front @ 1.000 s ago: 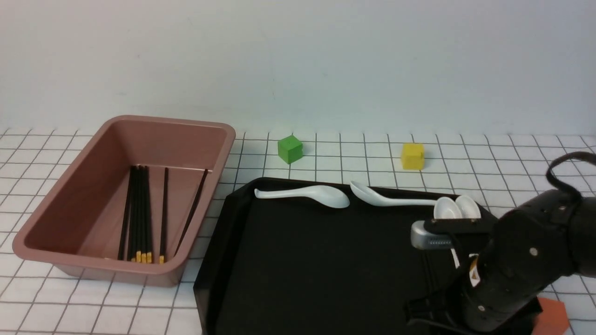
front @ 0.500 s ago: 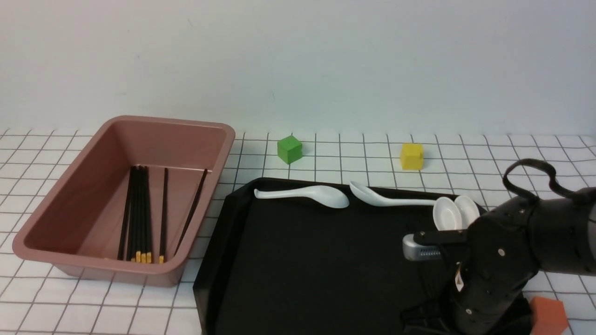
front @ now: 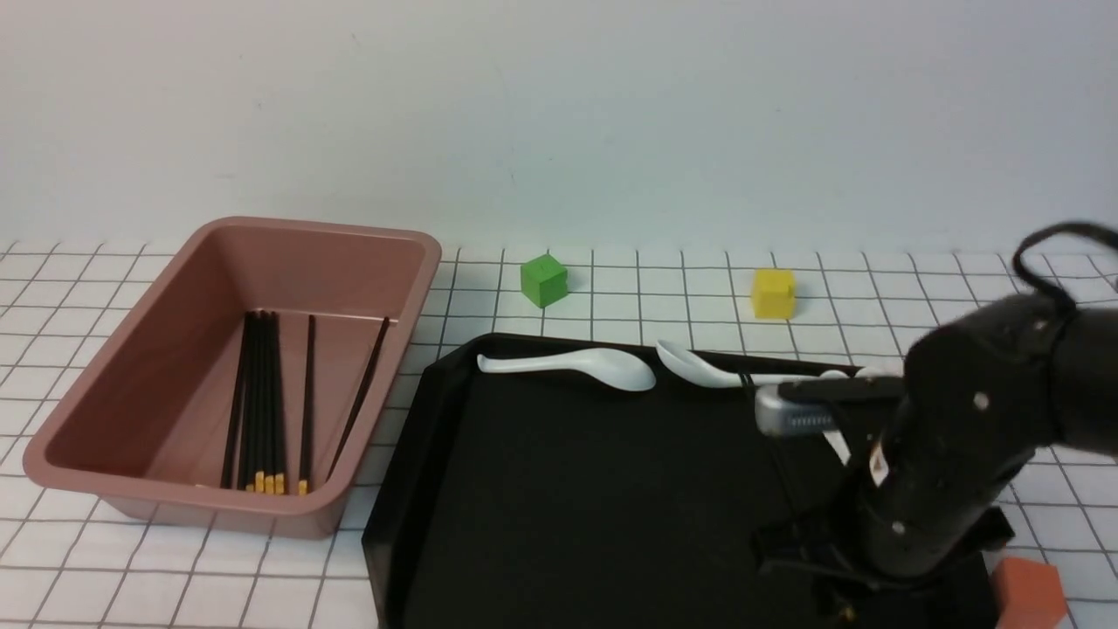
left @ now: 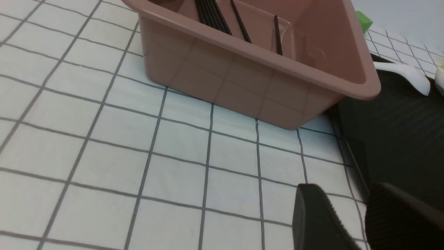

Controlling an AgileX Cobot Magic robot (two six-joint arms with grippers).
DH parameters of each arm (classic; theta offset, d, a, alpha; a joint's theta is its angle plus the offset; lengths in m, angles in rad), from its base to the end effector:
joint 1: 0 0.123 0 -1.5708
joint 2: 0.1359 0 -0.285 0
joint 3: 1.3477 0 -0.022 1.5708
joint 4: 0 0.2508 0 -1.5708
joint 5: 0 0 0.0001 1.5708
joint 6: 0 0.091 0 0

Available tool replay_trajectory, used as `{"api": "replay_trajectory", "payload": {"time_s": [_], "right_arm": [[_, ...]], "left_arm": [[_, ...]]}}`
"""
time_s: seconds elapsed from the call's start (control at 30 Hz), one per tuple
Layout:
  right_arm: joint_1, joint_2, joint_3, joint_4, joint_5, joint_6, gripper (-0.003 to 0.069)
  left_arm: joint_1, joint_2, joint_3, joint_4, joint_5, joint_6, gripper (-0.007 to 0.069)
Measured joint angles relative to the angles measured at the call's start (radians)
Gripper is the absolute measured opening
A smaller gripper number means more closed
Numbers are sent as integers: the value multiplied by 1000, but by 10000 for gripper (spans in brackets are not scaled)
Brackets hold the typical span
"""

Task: On white black tablecloth take chopsticks from black tray and put them in box.
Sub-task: 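Place the chopsticks into the pink bin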

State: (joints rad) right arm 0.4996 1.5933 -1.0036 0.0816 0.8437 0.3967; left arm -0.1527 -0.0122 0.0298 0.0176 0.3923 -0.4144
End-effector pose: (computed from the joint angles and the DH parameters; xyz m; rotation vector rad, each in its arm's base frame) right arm 0.2568 0.1465 0.2144 -0.0821 2.9580 0.2340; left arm 0.0516 -0.0073 0.1686 -0.2384 1.8954 -0.3679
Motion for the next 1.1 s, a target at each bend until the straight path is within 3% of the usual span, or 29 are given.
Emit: {"api": "replay_trajectory", "payload": {"time_s": [0.23, 0.43, 0.73, 0.83, 1.1], "right_arm": [[75, -36, -244, 152, -42, -135, 146], [202, 207, -607, 255, -107, -282, 146], [310, 640, -1099, 270, -110, -302, 146], [315, 710, -1164, 271, -111, -286, 148], [316, 793, -1224, 235, -68, -264, 276]], "left_arm": [[0, 0, 0, 0, 0, 0, 238], [0, 0, 0, 0, 0, 0, 238], [0, 0, 0, 0, 0, 0, 238], [0, 0, 0, 0, 0, 0, 238], [0, 0, 0, 0, 0, 0, 238]]}}
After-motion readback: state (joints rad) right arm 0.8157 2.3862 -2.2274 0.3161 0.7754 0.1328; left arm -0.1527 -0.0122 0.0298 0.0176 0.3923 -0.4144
